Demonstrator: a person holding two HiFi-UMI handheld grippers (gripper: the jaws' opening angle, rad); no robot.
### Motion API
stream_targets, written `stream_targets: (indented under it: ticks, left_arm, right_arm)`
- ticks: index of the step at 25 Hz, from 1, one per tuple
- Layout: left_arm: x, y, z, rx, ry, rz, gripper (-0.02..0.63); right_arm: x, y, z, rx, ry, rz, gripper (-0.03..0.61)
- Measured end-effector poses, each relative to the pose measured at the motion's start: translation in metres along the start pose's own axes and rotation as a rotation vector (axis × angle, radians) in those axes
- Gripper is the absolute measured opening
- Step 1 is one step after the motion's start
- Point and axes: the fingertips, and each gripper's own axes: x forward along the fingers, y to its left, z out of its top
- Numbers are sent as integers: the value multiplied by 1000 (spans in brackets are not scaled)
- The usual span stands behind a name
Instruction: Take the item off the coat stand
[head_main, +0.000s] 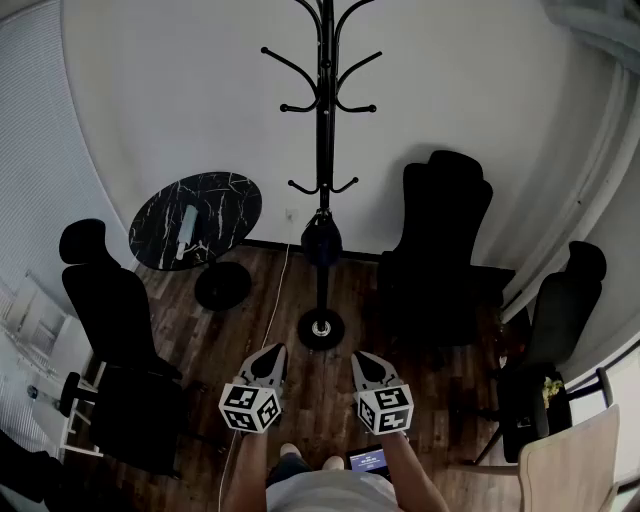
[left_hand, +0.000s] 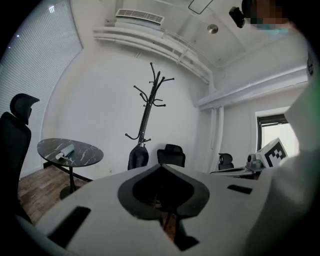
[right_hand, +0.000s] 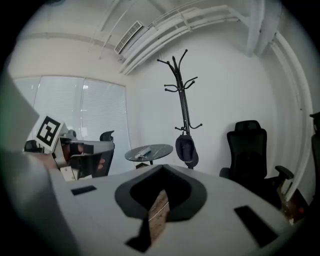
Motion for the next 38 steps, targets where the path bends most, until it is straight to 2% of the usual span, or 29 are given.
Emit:
stream_targets:
  ticks: [6, 13, 21, 25, 31, 38]
  left_arm:
    - [3, 0, 6, -9, -22, -8, 20]
    - [8, 4, 5, -20, -5, 2, 20]
    - [23, -13, 3, -1, 27, -13, 20]
    - [30, -10, -4, -27, 41, -5, 20]
    - [53, 6, -7, -30, 51, -2, 20]
    - [106, 36, 5, -34, 45, -23, 20]
  right_arm:
    - [4, -2, 3, 13, -9, 9, 12]
    - [8, -8, 1, 33, 7, 7, 12]
    - [1, -29, 0, 74, 11, -12, 12]
    - [6, -35, -7, 93, 25, -13, 12]
    - [32, -50, -7, 111, 35, -25, 12]
    - [82, -74, 6, 104, 46, -45, 12]
